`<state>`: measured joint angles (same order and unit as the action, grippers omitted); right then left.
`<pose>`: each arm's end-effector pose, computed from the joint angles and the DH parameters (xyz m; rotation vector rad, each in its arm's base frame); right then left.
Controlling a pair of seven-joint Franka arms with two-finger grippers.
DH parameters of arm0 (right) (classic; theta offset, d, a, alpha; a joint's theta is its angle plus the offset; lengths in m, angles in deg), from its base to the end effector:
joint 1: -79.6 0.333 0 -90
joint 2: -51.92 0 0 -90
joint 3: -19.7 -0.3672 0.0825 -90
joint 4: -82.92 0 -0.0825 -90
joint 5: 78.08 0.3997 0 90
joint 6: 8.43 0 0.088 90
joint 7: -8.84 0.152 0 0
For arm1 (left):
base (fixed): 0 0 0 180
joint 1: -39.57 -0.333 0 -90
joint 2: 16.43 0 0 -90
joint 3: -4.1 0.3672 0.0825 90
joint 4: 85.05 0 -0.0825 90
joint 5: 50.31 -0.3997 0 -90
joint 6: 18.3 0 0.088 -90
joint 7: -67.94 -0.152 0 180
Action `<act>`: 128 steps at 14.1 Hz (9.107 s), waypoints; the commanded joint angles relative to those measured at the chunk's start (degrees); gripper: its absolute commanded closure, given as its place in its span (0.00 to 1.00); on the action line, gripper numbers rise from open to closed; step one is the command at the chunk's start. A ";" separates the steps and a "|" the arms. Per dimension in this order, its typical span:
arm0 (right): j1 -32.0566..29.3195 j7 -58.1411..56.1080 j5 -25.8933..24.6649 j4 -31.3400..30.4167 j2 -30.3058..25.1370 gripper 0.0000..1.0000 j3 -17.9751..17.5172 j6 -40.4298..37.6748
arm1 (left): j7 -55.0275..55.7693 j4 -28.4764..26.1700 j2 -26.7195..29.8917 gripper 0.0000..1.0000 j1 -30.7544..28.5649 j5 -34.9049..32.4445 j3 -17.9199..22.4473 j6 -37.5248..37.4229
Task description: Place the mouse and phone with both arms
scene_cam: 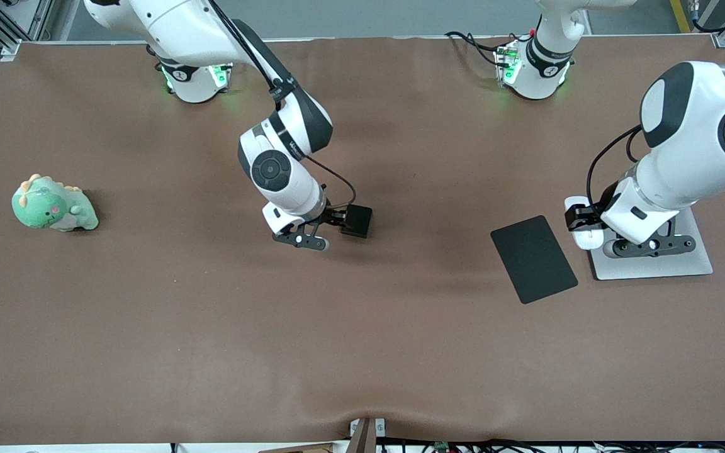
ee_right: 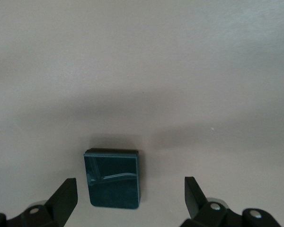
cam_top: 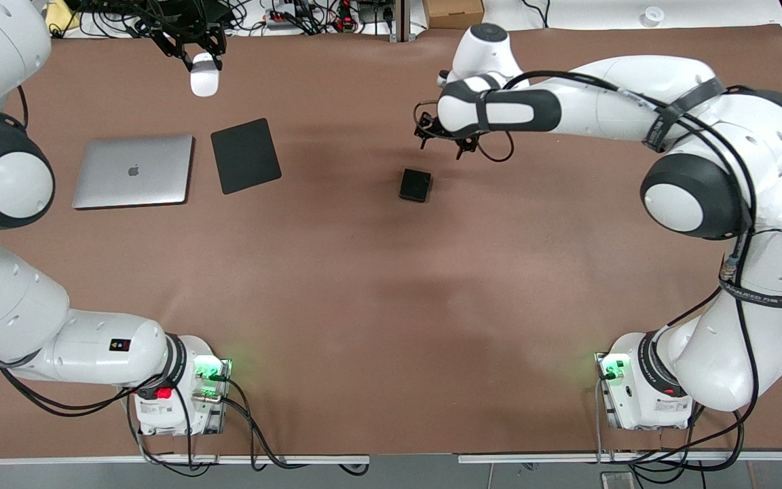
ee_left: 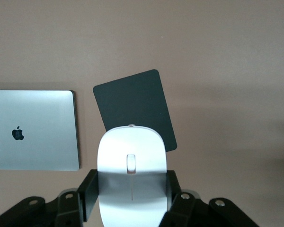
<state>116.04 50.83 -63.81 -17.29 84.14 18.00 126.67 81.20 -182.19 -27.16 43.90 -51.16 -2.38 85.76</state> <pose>0.5545 0.4471 0.2445 -2.9376 0.3617 0.1349 0.6226 -0.1126 0.4775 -3.1323 -0.0626 0.1023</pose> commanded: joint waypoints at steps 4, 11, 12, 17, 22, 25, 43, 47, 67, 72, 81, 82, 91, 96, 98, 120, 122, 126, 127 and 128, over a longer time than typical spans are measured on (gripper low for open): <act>3.63 3.28 0.75 2.04 5.83 0.00 0.47 5.62 | 1.15 -3.65 -3.86 1.00 0.06 -1.17 -0.64 2.89; 6.53 6.53 0.23 5.29 9.61 0.00 0.56 5.79 | 0.19 -17.36 -4.04 1.00 -0.38 -1.69 -0.64 18.79; 6.80 6.53 0.23 5.38 10.05 0.00 0.56 5.79 | 0.19 -17.72 -4.73 1.00 -0.38 -1.70 -0.64 20.11; 7.85 7.14 -1.18 5.21 11.02 0.00 0.91 5.79 | 0.01 -20.36 -8.77 1.00 -2.83 -1.78 -0.38 27.31; 8.38 7.94 -6.43 5.64 11.46 0.82 1.18 5.45 | -0.16 -21.41 -12.29 1.00 -4.06 -1.78 -0.29 32.95; 7.50 8.38 -7.25 7.31 11.02 1.00 1.09 2.21 | -2.27 -21.50 -14.23 1.00 -5.90 -2.48 -0.38 35.85; -7.16 -5.05 -7.42 -2.68 -6.98 1.00 1.00 -18.20 | -3.06 -19.93 -17.31 1.00 -6.44 -2.57 -0.55 38.94; -11.91 -12.43 -7.42 -9.02 -11.38 1.00 1.09 -17.85 | -2.98 -18.69 -17.22 0.78 -6.53 -2.49 -0.55 38.94; -35.63 -36.24 -11.64 -26.95 -19.92 1.00 1.53 -7.05 | -4.73 8.61 -5.36 0.00 -6.61 -2.49 -2.75 0.04; -41.26 -42.24 -14.79 -28.28 -19.65 1.00 1.62 -3.96 | -7.99 14.44 2.54 0.00 -6.88 -1.70 -2.57 -10.35; -47.87 -51.74 -15.42 -32.23 -15.35 1.00 1.53 7.11 | -8.34 10.94 13.96 0.00 -6.88 -0.82 -1.87 -19.78; -48.22 -51.74 -15.42 -32.67 -14.65 1.00 1.53 7.90 | -8.34 10.23 14.94 0.00 -6.53 0.23 -1.44 -19.60; -49.63 -51.83 -15.42 -34.08 -12.45 0.08 1.62 10.28 | -7.20 8.82 16.26 0.00 -3.36 -0.38 0.77 -19.94; -49.80 -51.74 -15.42 -33.56 -12.53 0.00 1.53 8.79 | -7.20 9.26 16.62 0.00 -4.07 -1.69 1.29 -21.36; -49.71 -52.00 -15.42 -31.63 -12.71 0.00 1.44 5.81 | -7.11 9.17 17.40 0.00 -4.15 -2.40 1.29 -21.36; -47.42 -57.19 -15.42 12.14 -14.47 0.00 0.91 -52.29 | -6.15 11.10 16.44 0.00 -6.88 -0.03 0.77 -21.71; -48.14 -57.54 -15.24 15.91 -14.64 0.00 0.65 -54.49 | -4.91 10.93 16.71 0.00 -7.05 0.41 0.77 -22.41; -47.69 -57.81 -14.98 19.27 -17.10 0.00 0.39 -58.63 | -0.25 10.67 16.97 0.00 -6.88 2.00 0.68 -22.85; -47.52 -57.72 -14.81 19.44 -17.37 0.00 0.13 -59.24 | -0.08 10.66 16.97 0.00 -6.88 2.00 0.68 -22.85; -47.26 -57.80 -14.46 19.45 -18.33 0.00 -0.23 -61.77 | 0.10 10.66 16.88 0.00 -6.79 2.00 0.50 -22.85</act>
<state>68.65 -6.41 -78.23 1.91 67.44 18.63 67.85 80.22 -171.87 -10.88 37.07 -50.28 -1.67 64.01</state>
